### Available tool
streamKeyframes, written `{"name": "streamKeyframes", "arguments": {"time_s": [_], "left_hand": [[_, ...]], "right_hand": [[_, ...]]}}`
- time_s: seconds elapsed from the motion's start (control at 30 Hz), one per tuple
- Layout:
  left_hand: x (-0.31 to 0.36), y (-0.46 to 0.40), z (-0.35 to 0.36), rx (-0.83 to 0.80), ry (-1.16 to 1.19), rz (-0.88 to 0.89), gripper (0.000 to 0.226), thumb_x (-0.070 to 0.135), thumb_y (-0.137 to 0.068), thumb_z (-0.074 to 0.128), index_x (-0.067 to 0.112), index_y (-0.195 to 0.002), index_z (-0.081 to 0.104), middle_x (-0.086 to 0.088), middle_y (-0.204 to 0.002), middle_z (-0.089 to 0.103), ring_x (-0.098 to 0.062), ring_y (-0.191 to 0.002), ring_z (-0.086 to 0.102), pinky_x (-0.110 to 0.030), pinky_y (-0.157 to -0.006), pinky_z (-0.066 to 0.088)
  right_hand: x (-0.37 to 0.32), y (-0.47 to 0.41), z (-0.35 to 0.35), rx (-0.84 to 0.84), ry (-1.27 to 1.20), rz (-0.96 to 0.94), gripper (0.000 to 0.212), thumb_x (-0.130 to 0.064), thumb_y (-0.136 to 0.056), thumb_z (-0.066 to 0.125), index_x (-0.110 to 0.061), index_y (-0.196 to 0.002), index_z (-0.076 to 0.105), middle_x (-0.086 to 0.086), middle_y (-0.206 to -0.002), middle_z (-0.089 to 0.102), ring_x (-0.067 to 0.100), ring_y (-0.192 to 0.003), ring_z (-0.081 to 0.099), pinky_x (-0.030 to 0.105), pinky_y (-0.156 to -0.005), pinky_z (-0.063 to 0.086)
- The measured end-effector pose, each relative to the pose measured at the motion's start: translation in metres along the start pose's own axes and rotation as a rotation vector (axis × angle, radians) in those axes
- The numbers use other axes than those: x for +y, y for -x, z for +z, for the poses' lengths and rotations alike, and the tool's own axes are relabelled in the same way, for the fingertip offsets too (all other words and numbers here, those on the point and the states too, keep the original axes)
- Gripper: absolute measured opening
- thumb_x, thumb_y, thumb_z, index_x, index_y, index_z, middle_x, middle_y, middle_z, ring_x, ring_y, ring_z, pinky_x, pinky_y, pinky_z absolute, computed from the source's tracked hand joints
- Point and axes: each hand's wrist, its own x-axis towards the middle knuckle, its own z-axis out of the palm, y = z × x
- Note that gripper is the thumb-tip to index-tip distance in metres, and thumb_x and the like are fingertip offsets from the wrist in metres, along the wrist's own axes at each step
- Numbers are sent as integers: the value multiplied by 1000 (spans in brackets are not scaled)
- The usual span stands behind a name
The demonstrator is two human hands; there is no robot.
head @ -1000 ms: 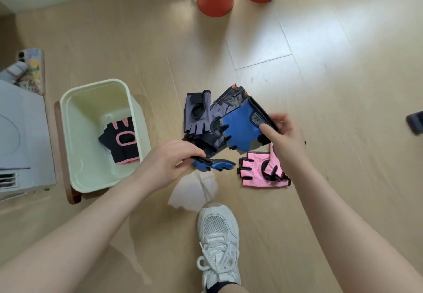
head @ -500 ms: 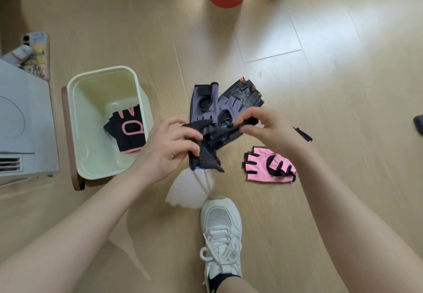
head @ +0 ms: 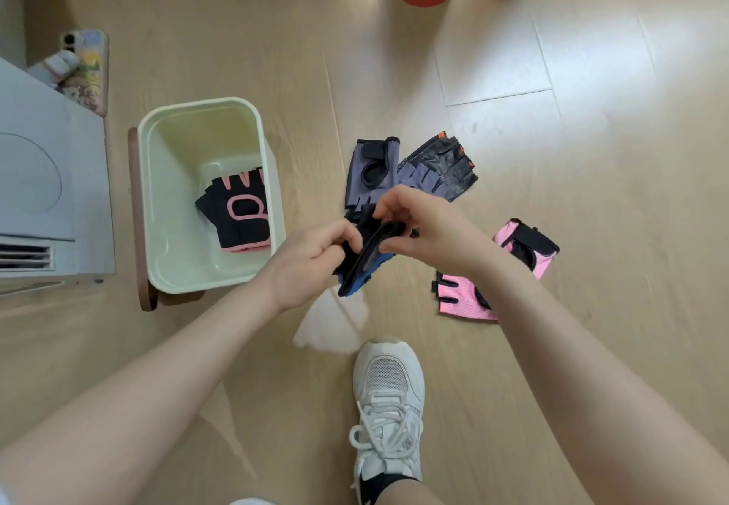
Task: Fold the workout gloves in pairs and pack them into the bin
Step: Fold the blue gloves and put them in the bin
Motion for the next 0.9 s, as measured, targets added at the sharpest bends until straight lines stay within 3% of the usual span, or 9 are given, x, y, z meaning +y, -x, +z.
{"name": "streamKeyframes", "arguments": {"time_s": [0.07,0.2,0.3,0.37,0.47,0.57,0.67,0.8,0.9], "left_hand": [[1,0,4,80,120,-30,8,25,-83,46,26,-75,47,3,-73,53,-12,-69,50,-29,-67,41],[2,-3,11,143,185,-99,39,21,-78,68,36,-101,41,15,-88,62,3,-69,61,-10,-64,44],[4,-3,4,166,141,-89,50,18,-78,68,34,-120,47,15,-96,65,-4,-90,64,-18,-84,47],[7,-1,-2,197,82,-61,36,21,-79,67,29,-114,57,11,-100,68,-9,-99,64,-26,-91,49],[11,5,-11,202,81,-40,31,30,-76,62,30,-108,61,4,-102,70,-13,-100,63,-36,-90,50],[8,12,-20,270,225,-43,26,20,-82,59,30,-106,60,7,-101,68,-7,-98,63,-28,-90,50],[4,20,-32,435,563,-91,21,6,-90,50,19,-106,56,12,-88,69,2,-81,65,-14,-74,51],[-9,37,-56,597,819,-167,15,10,-92,47,19,-97,57,4,-90,67,-9,-87,63,-23,-78,51],[-19,49,-79,727,905,-167,23,1,-89,47,22,-91,57,2,-89,64,-10,-82,62,-19,-67,54]], "right_hand": [[0,0,7,68,23,-7,31,-7,-75,71,-18,-98,54,-5,-87,53,-3,-74,49,11,-68,41],[-4,-1,20,224,-4,-2,36,-10,-74,71,-13,-106,56,-3,-93,51,0,-79,47,7,-69,38],[-4,-1,25,343,32,1,42,-21,-75,72,-15,-113,56,-1,-109,56,12,-101,48,17,-84,37],[-6,-1,26,307,-5,42,46,-26,-79,69,-18,-121,53,-4,-119,58,8,-111,48,18,-92,36],[-8,0,24,139,-205,100,33,-32,-80,63,-27,-112,57,-17,-96,62,-10,-88,54,10,-78,42],[-8,-3,20,70,-300,154,21,-34,-74,65,-30,-94,62,-19,-77,60,-3,-73,54,12,-65,43],[-12,-11,17,10,-486,201,31,-9,-80,67,-18,-110,60,-9,-91,67,4,-82,62,16,-74,51],[-37,-36,23,-37,-615,168,31,2,-85,58,-19,-107,60,-4,-96,68,7,-83,67,21,-72,54],[-67,-73,37,66,-660,173,22,-2,-87,56,-21,-98,60,-2,-90,66,15,-83,65,29,-71,58]]}}
